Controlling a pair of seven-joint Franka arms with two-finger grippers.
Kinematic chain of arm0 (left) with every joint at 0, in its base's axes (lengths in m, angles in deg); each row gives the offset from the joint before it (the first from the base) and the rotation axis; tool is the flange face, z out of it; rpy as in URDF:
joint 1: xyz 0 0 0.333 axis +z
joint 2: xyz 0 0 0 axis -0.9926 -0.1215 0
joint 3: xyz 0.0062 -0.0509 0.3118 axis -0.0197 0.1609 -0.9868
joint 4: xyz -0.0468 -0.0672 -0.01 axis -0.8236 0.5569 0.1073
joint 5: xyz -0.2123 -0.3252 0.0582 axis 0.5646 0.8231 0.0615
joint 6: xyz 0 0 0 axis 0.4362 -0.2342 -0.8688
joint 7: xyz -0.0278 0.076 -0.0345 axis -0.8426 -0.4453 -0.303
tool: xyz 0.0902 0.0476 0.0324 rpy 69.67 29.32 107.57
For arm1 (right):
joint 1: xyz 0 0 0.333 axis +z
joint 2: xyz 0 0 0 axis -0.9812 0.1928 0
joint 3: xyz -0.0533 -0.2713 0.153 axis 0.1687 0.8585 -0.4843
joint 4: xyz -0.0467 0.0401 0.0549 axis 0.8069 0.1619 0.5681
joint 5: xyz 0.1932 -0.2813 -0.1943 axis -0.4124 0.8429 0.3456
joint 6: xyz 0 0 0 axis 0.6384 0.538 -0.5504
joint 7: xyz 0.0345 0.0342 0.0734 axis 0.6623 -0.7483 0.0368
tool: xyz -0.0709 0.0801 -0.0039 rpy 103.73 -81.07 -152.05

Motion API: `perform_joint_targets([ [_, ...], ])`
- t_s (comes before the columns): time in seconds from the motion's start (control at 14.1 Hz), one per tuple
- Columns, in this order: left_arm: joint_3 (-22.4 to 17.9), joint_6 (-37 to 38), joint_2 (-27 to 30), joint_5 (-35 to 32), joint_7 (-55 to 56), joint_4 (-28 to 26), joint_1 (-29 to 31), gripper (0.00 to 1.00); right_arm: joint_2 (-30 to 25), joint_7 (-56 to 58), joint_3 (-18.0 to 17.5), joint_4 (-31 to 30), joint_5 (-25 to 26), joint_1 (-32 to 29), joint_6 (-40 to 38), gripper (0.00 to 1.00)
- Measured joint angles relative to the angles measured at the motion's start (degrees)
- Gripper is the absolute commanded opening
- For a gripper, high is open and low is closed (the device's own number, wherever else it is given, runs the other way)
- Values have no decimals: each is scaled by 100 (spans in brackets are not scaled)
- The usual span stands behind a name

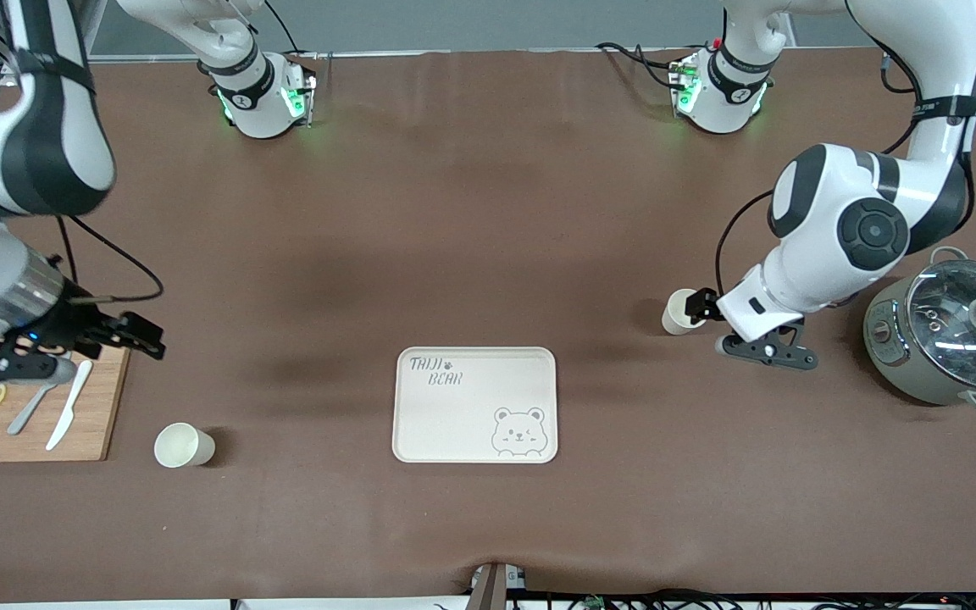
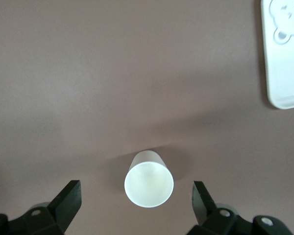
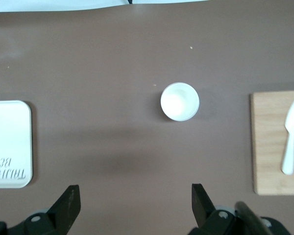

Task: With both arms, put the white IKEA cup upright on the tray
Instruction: 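Reach the right gripper to one white cup while the left gripper reaches the other, then lower both grippers around the white cups and close them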

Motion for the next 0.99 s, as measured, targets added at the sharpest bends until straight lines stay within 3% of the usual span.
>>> perform_joint_targets([
  [0.43, -2, -1260, 855, -12, -56, -1749, 17, 100, 1106, 121, 16, 22, 13, 20, 1120, 100],
  [0.64, -3, -2120, 980, -14, -76, -2433, 19, 100, 1696, 486, 53, 134, 14, -9, 1564, 100],
  [0.99, -10, -3022, 824, -40, -302, -2913, 156, 100, 2290, 660, 72, 315, 17, -36, 2032, 100],
])
